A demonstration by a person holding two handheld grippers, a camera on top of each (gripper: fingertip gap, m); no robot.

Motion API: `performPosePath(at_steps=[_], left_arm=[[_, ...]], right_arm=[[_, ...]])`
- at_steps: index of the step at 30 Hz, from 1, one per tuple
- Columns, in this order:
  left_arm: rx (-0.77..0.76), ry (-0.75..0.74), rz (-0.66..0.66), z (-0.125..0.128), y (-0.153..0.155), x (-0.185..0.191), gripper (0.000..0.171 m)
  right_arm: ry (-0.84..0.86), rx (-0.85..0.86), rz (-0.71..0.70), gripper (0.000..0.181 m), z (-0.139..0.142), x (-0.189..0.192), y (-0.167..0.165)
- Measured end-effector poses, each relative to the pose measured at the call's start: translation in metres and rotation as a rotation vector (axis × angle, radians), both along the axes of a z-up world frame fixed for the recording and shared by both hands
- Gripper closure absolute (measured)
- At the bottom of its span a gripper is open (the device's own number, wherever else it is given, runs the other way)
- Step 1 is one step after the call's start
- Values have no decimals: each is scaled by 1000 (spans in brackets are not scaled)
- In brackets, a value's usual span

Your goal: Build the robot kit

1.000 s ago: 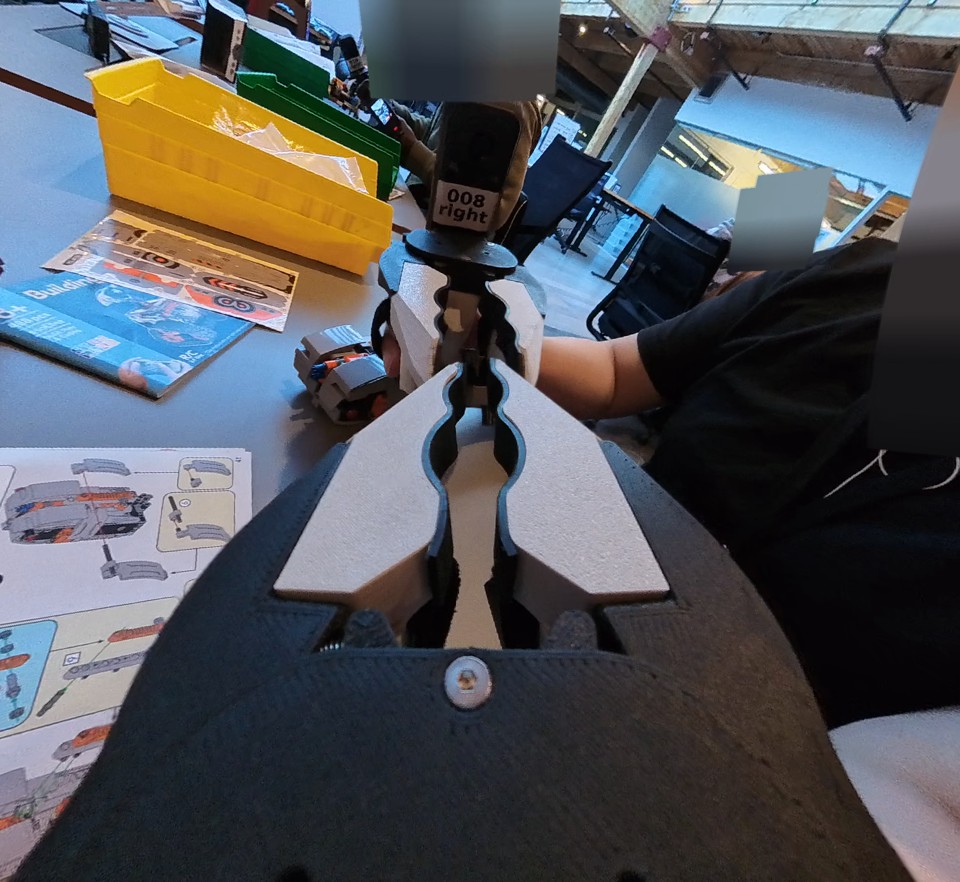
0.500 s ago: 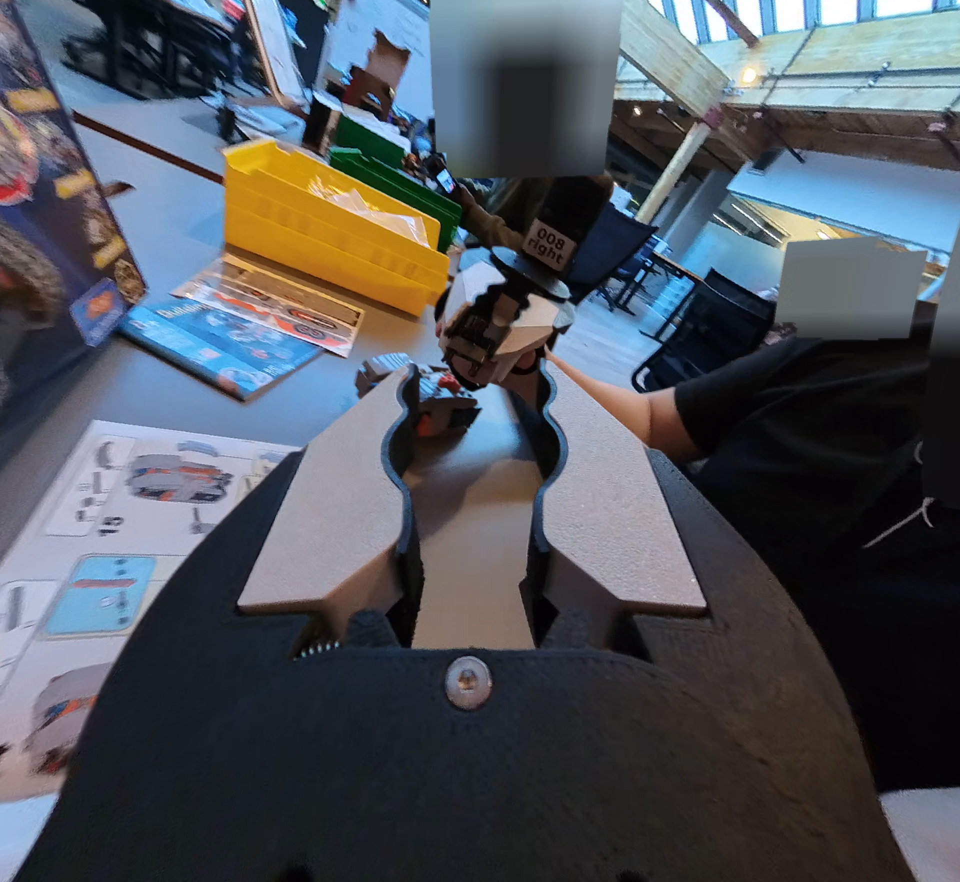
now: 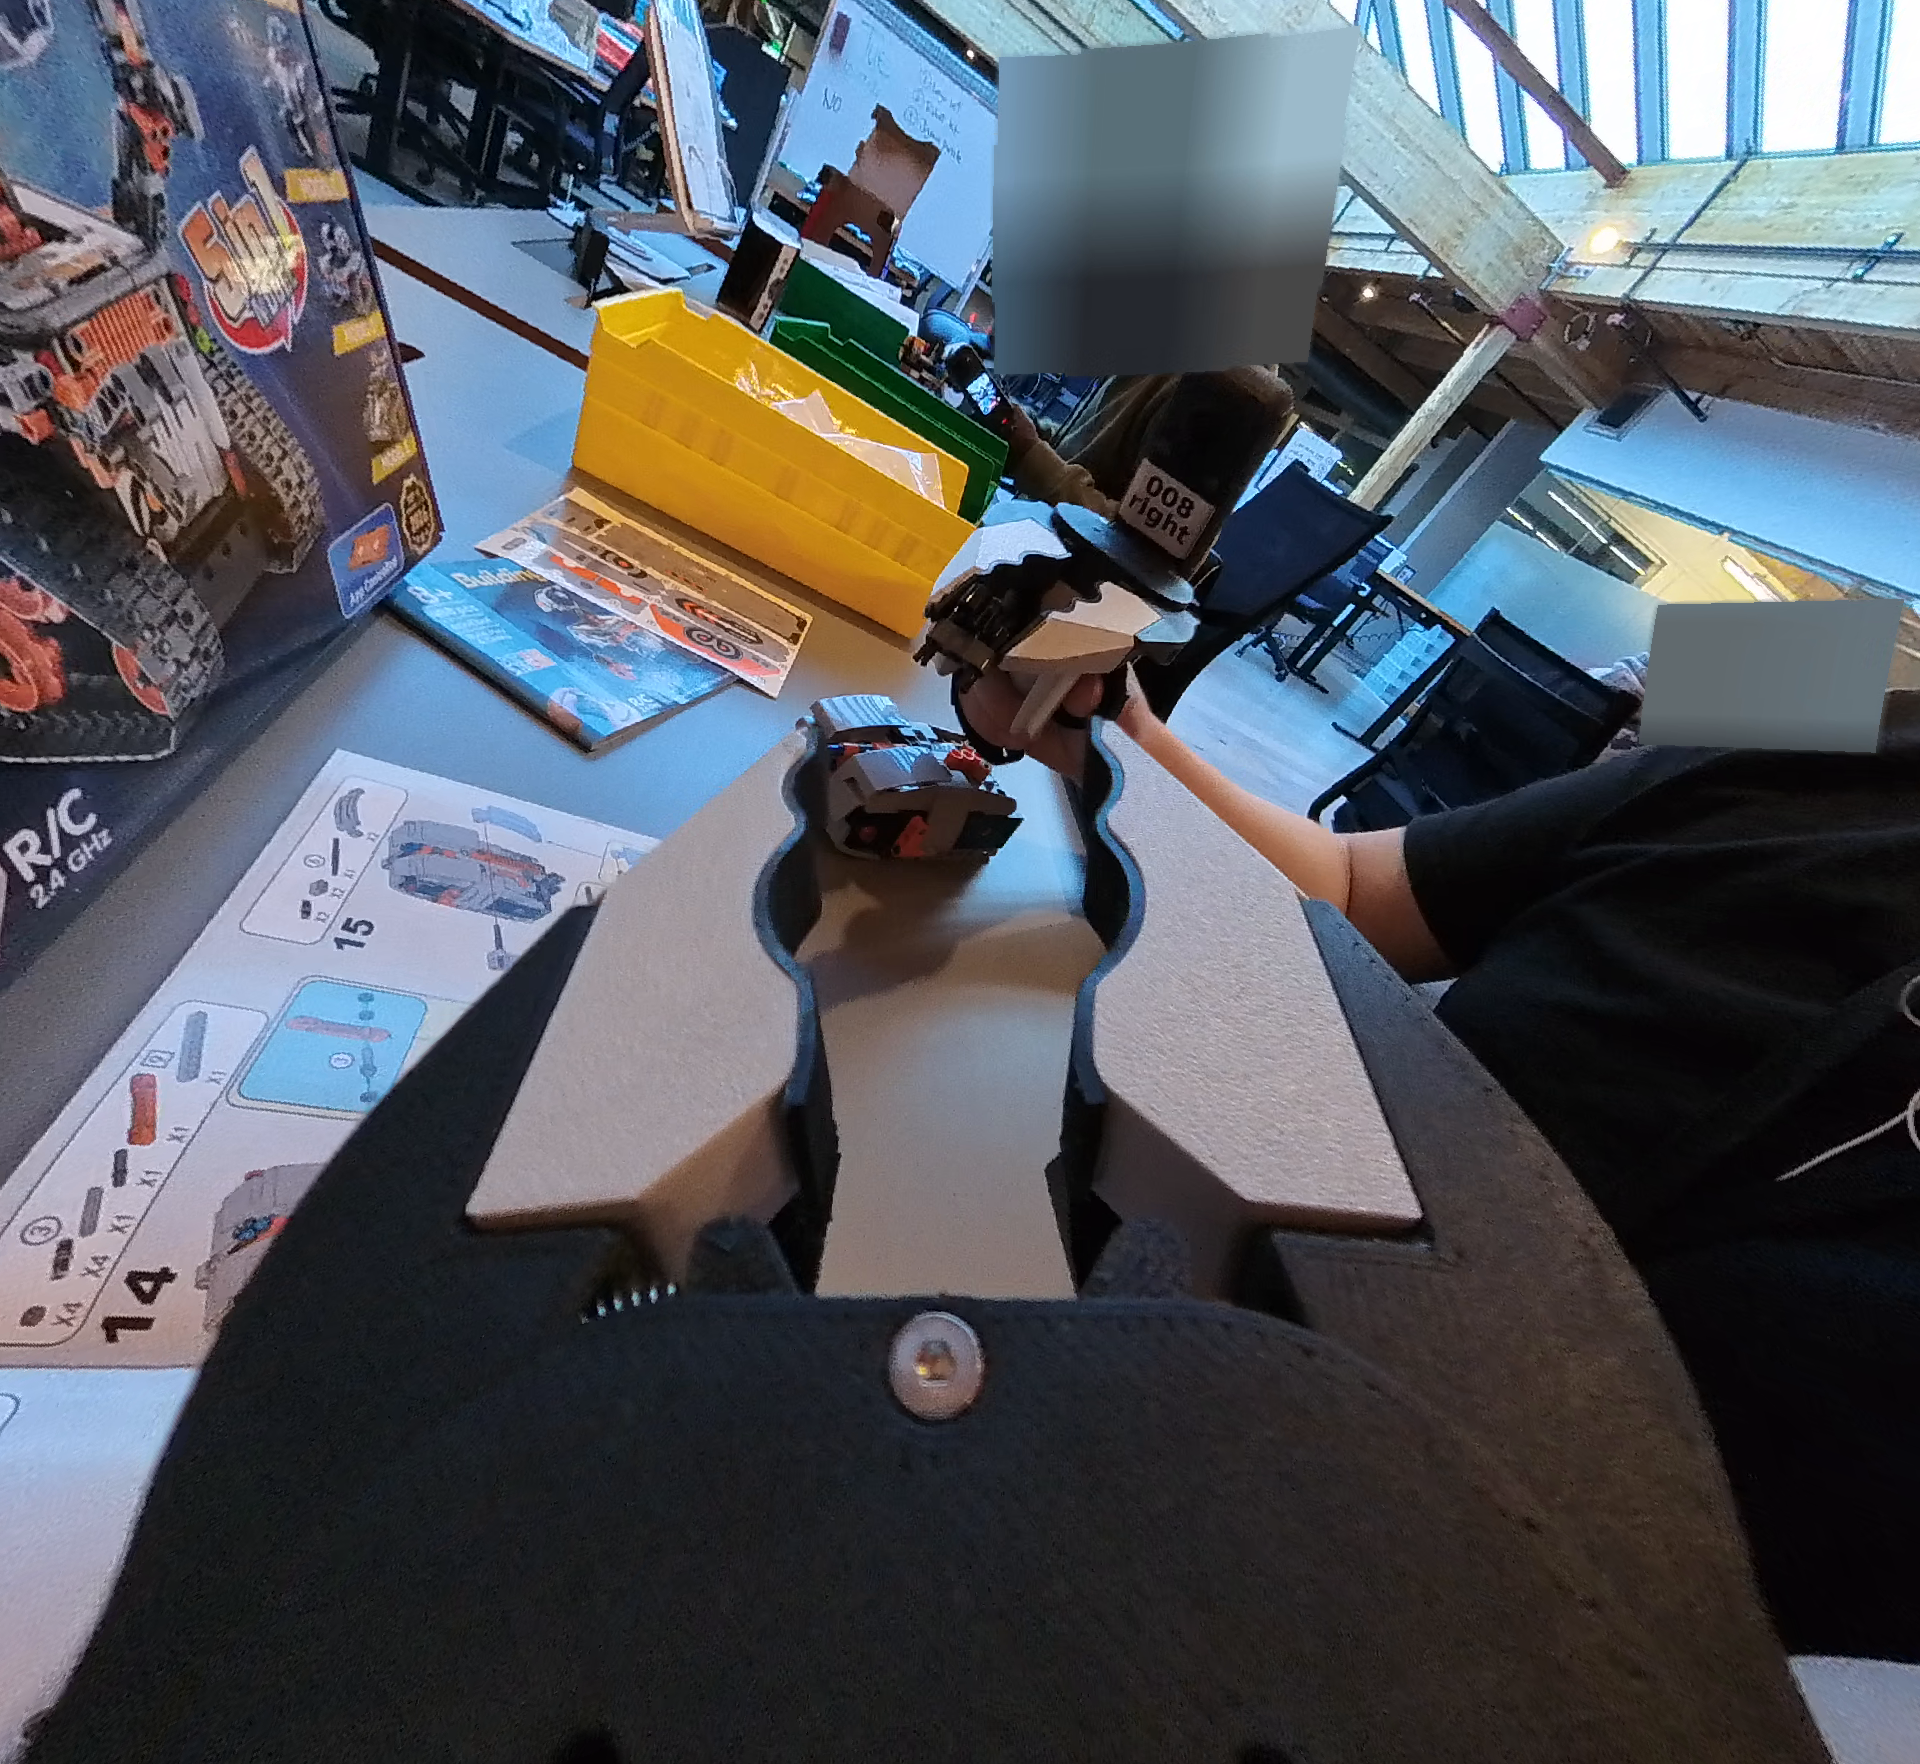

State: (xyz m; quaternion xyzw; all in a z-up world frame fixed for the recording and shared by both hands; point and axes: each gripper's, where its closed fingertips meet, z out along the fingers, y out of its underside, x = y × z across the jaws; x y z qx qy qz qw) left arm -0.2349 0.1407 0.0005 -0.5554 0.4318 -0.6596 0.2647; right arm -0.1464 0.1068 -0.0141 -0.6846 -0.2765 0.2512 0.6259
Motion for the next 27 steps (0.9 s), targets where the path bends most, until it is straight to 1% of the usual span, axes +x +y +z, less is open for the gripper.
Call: performPosePath(at_steps=[3, 6, 10, 13, 15, 19, 21, 22, 23, 24, 26, 27], left_arm=[[-5, 10, 4, -2, 2, -1, 127], [-8, -5, 36, 5, 7, -8, 128], [54, -28, 153, 29, 18, -28, 127], [77, 27, 257, 35, 28, -40, 127], [52, 77, 284, 31, 32, -43, 124], [-1, 125, 240, 23, 26, -36, 123], [-21, 132, 257, 18, 31, -29, 126], [-61, 145, 283, 13, 38, -23, 130], [-115, 169, 306, 4, 44, -16, 129], [-160, 193, 302, -5, 46, -6, 128], [-205, 207, 227, -18, 35, 21, 132], [-227, 217, 185, -24, 28, 37, 130]], right_arm=[[-11, 2, -16, 160, -1, 4, 1], [-41, 8, -49, 160, -2, 12, 1], [-73, 32, -123, 160, 0, 35, -1], [-73, 40, -178, 160, 1, 56, -4], [-87, 33, -209, 160, -4, 68, -7], [-120, 2, -258, 159, -19, 89, -16], [-118, -5, -275, 159, -24, 97, -24], [-112, -5, -284, 159, -26, 100, -30], [-96, -2, -288, 159, -26, 103, -36], [-69, 8, -289, 159, -25, 105, -44], [-13, 10, -307, 159, -26, 111, -59], [8, 4, -323, 159, -28, 115, -66]])
